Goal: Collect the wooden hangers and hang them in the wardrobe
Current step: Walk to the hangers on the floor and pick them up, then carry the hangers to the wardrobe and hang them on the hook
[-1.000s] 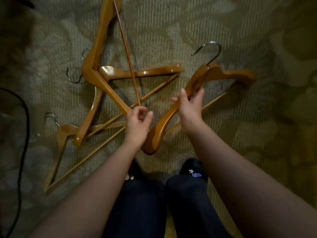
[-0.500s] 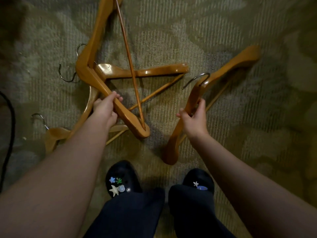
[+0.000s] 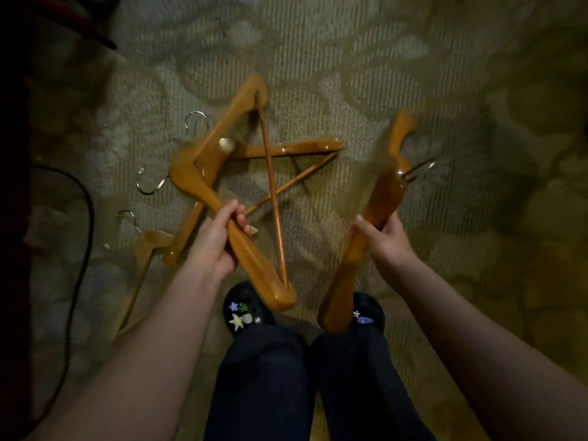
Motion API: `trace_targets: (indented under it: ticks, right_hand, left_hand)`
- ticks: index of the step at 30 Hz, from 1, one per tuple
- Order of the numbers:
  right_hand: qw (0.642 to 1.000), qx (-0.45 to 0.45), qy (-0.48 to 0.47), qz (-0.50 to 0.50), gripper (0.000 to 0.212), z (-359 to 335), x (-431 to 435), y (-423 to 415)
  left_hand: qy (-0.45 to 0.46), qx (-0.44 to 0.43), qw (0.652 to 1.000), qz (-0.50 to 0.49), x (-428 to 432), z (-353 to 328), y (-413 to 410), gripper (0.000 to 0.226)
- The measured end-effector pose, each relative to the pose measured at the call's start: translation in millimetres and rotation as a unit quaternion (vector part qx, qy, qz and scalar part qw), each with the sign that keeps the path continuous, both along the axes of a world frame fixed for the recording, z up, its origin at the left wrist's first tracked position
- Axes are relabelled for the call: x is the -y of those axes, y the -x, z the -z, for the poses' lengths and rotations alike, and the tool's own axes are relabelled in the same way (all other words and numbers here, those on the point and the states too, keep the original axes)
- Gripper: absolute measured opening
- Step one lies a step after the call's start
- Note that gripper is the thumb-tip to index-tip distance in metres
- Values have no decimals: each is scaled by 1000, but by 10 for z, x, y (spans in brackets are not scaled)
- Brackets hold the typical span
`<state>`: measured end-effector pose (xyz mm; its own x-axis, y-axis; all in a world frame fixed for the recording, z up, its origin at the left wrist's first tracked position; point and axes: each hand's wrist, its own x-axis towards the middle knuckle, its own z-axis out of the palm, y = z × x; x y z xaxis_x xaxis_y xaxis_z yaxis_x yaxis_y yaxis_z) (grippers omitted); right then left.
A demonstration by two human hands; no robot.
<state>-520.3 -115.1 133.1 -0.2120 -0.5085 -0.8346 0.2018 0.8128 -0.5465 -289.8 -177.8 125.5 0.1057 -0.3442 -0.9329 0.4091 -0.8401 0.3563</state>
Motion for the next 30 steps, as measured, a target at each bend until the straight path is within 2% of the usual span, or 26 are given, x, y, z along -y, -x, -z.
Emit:
trace_targets:
  ticks: [2, 8, 12, 15, 19, 22, 28, 30]
  right_hand:
    - [1000, 11, -4, -25, 20, -321, -34, 25]
    - [995, 9, -35, -88, 10, -1357, -148, 60]
    - [990, 10, -36, -138, 9, -2076, -128, 43]
    - [973, -13, -36, -227, 11, -2661, -116, -17]
    - [947, -40, -32, -318, 21, -3384, -163, -146]
    - [931, -59, -45, -357, 21, -3943, -217, -376]
    - [902, -63, -58, -424, 6, -4650, -310, -912]
    - [887, -62, -62, -453, 21, -4784, -312, -1082]
  left_hand:
    - [-5, -4, 1000, 11, -89, -345, 9, 12]
    - [4, 27, 993, 115, -358, -1440, 42, 8]
    - [19, 23, 983, 183, -462, -2176, -109, 9]
    - [43, 30, 971, 233, -580, -2727, -322, 8]
    - [58, 81, 953, 287, -782, -3431, -585, 14]
    - [65, 93, 949, 294, -964, -3984, -834, 16]
    - [65, 112, 962, 239, -1403, -4726, -1436, 17]
    - [56, 102, 969, 218, -1557, -4877, -1653, 16]
